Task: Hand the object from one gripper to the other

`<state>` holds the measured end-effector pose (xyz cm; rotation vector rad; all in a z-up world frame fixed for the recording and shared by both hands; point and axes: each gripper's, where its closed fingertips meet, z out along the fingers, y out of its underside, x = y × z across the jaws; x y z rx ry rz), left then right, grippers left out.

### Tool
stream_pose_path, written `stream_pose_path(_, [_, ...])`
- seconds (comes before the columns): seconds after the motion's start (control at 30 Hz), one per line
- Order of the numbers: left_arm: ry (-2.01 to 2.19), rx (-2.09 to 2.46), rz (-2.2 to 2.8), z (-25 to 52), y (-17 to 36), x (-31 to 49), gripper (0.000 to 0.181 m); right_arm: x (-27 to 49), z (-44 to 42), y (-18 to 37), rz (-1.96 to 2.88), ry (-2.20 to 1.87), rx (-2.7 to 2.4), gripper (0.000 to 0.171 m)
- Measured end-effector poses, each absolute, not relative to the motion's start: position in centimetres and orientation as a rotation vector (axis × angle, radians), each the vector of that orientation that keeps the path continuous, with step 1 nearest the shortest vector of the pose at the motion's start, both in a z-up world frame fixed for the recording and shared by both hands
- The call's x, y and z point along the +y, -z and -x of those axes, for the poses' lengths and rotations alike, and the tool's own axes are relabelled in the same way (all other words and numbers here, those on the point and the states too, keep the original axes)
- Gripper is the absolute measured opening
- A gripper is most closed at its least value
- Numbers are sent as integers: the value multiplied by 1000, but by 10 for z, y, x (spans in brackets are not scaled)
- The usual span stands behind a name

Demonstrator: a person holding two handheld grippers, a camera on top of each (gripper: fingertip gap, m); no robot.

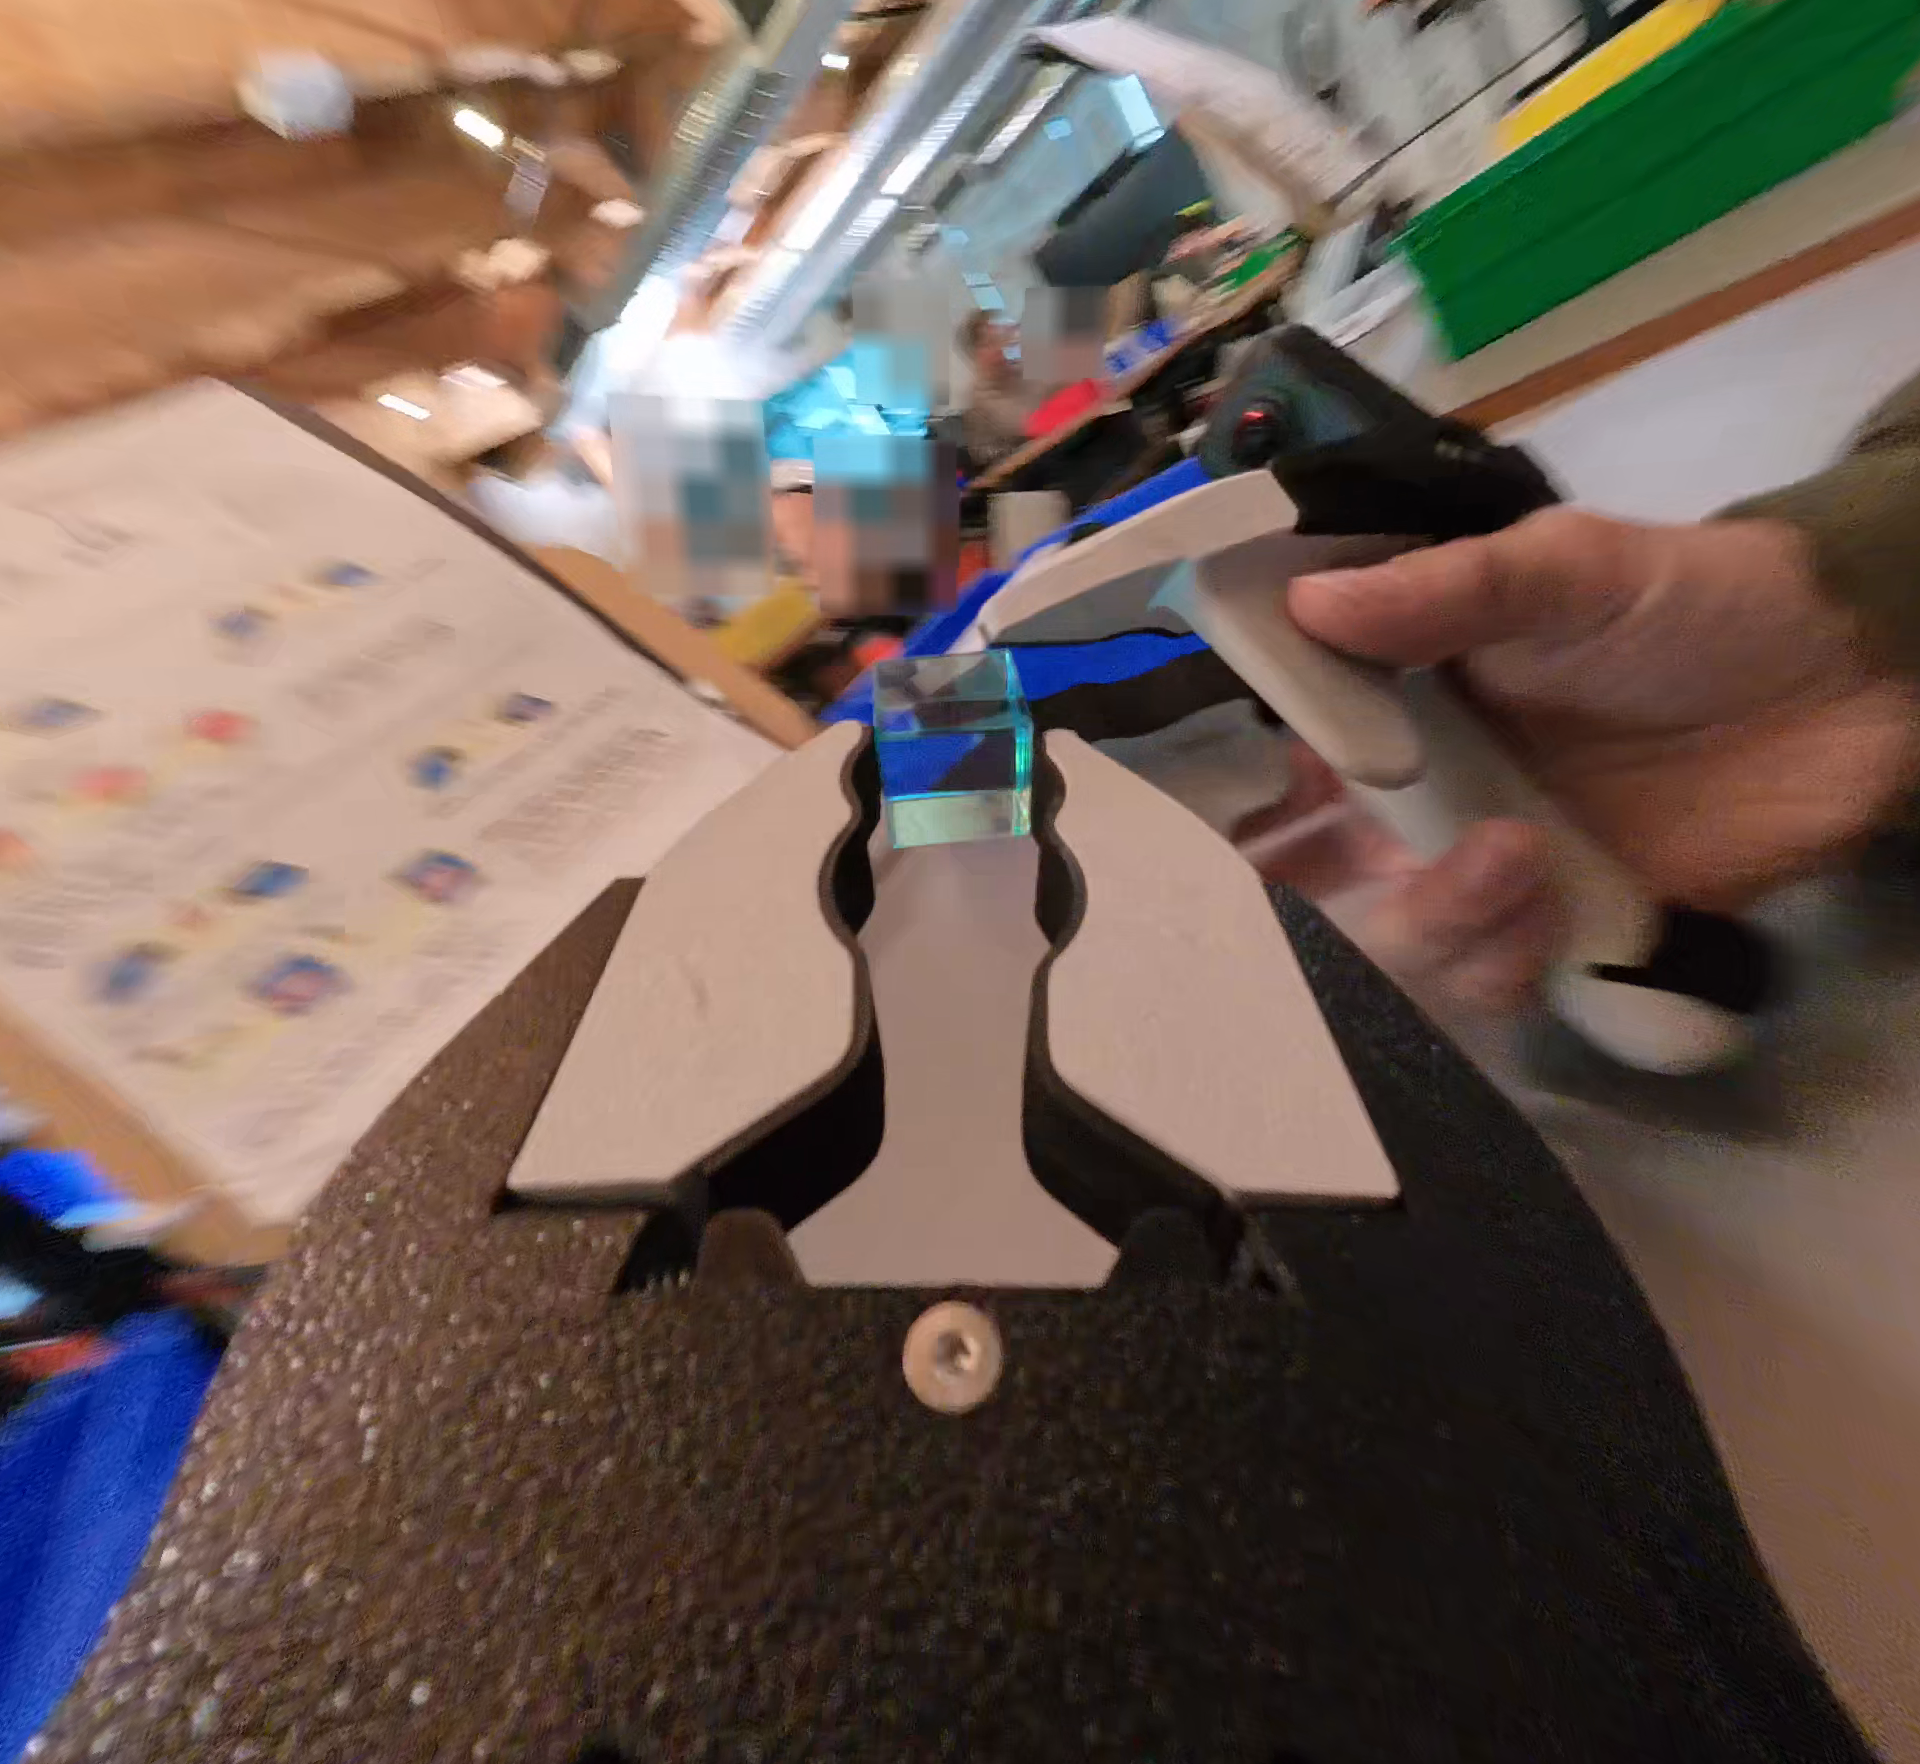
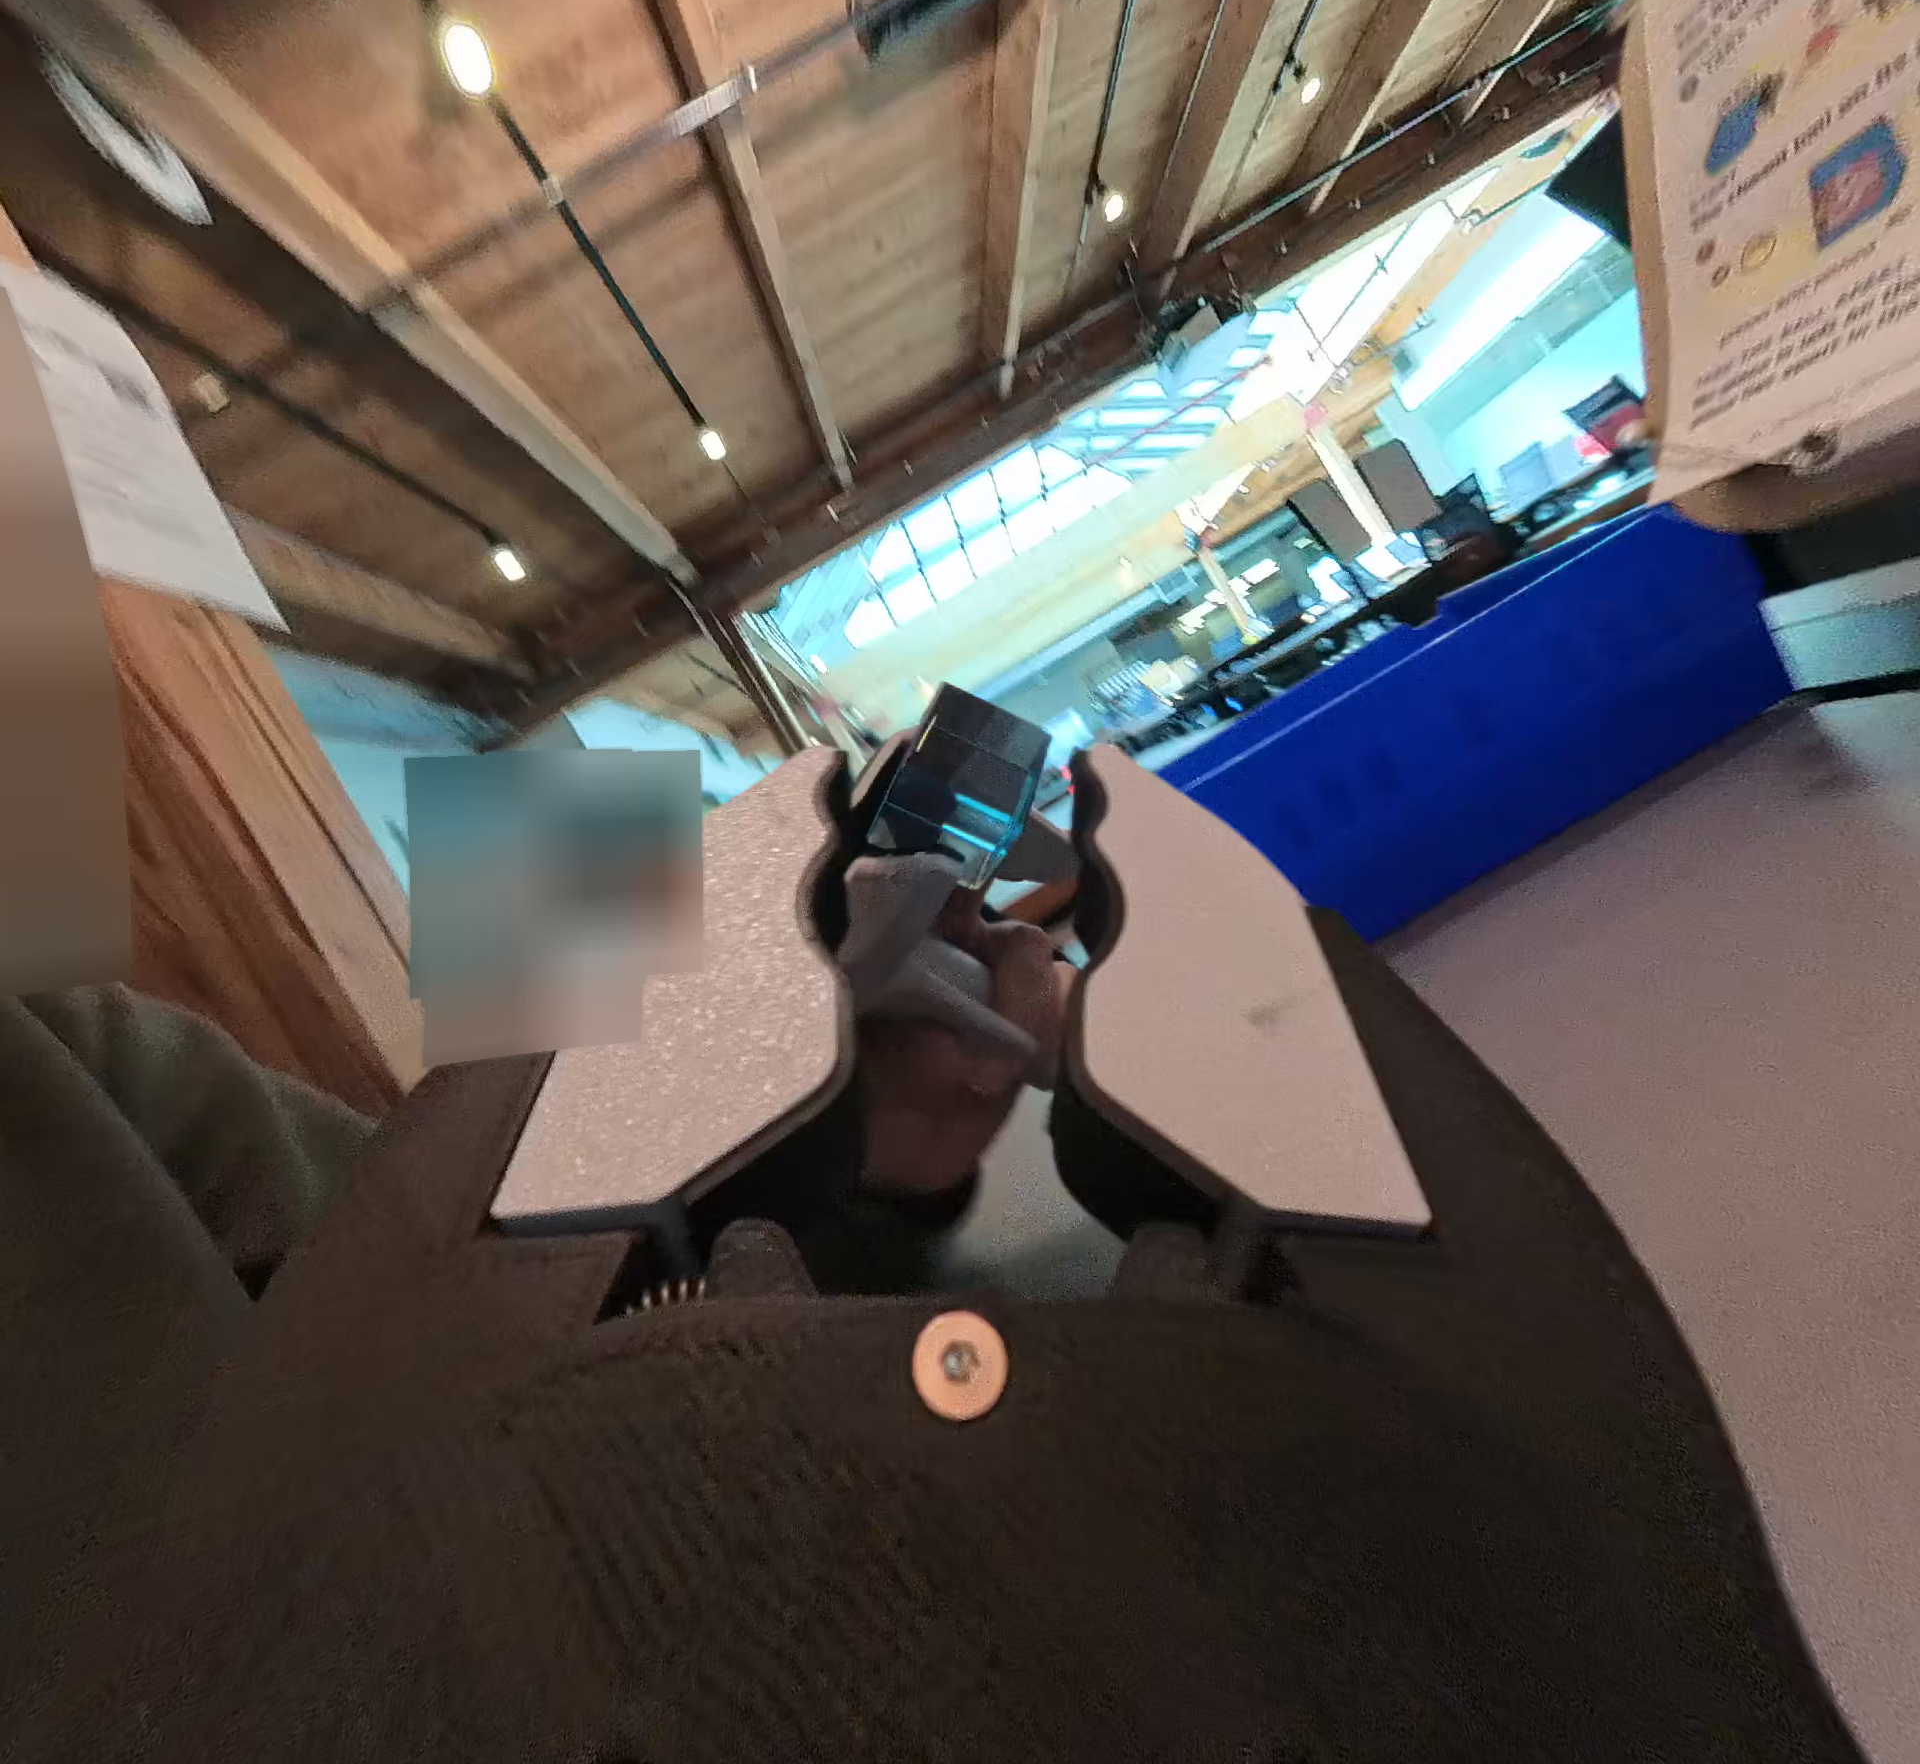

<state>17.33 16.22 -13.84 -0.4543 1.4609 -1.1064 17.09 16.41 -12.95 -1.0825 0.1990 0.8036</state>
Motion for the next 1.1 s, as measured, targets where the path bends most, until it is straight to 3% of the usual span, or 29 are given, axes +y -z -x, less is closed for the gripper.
stream_pose_path(0.07, [1378,1622,519,-169,146,155,26,161,-168,132,1183,-671,85,50])
stream_pose_path(0.2, [1793,1925,575,-144,161,144,26,154,-152,137,1318,-429,-176,46])
stream_pose_path(0.43, [1894,2073,598,-133,174,140,26,154,-133,162,1474,-399,-350,34])
stream_pose_path(0.6, [1748,2000,510,-138,174,148,26,155,-144,161,1490,-514,-210,42])
stream_pose_path(0.73, [1573,1886,370,-143,168,153,27,160,-148,169,1502,-908,68,60])
stream_pose_path(0.87, [1410,1905,268,-146,179,151,27,159,-134,168,1439,-1263,159,54])
stream_pose_path(0.93, [1353,1921,238,-147,184,149,27,160,-134,169,1442,-1274,176,51])
stream_pose_path(1.03, [1291,1932,205,-148,188,147,27,163,-136,180,1509,-1229,196,30])
stream_pose_path(1.1, [1252,1934,201,-151,191,148,27,163,-138,182,1539,-1224,190,29])
